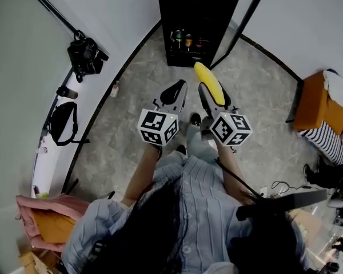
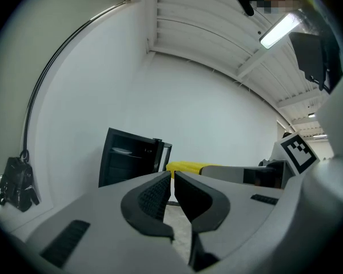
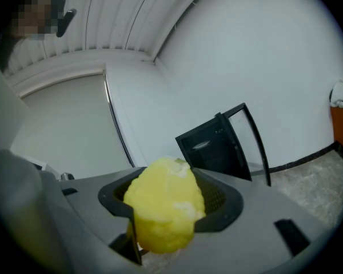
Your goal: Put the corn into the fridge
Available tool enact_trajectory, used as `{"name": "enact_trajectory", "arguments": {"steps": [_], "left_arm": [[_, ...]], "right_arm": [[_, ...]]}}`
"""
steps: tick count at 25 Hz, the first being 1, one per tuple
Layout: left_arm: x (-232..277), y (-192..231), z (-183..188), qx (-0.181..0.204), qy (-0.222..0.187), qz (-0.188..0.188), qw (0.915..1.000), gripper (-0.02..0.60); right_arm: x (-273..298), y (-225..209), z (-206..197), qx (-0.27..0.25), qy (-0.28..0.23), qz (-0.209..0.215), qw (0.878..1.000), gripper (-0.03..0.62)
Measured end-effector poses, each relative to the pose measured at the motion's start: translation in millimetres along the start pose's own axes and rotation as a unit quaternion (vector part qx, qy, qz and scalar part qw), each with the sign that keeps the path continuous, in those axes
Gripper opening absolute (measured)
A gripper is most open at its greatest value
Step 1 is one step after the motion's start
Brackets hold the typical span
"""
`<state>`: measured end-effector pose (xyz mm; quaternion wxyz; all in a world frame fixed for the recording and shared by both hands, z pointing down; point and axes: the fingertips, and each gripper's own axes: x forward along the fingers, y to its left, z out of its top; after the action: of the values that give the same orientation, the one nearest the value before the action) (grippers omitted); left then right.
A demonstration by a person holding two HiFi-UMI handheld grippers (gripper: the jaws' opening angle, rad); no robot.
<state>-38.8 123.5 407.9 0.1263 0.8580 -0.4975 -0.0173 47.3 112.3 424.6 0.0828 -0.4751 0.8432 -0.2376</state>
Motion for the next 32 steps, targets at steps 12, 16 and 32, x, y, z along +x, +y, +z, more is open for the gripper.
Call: {"name": "enact_trajectory", "arguments": {"steps": [12, 16, 32], "left_arm": [[127.0, 65.9, 32.5, -0.009, -0.003, 0.045, 0.9989, 0.028], [167.2, 72.3, 31.6, -0.007, 0.012, 0.052, 0.9986, 0.028], [240.9, 113.6, 35.9, -0.035, 0.022, 0.087, 0.9954, 0.028]], "right_arm": [[117.9, -75.2, 49.1, 0.007, 0.027, 0.028, 0.999, 0.258], [148.3, -103.2, 59.7, 0.014, 0.039, 0.033, 0.999, 0.258], [232.5, -157.1, 74.3, 0.04, 0.073, 0.051, 0.995, 0.258]]}}
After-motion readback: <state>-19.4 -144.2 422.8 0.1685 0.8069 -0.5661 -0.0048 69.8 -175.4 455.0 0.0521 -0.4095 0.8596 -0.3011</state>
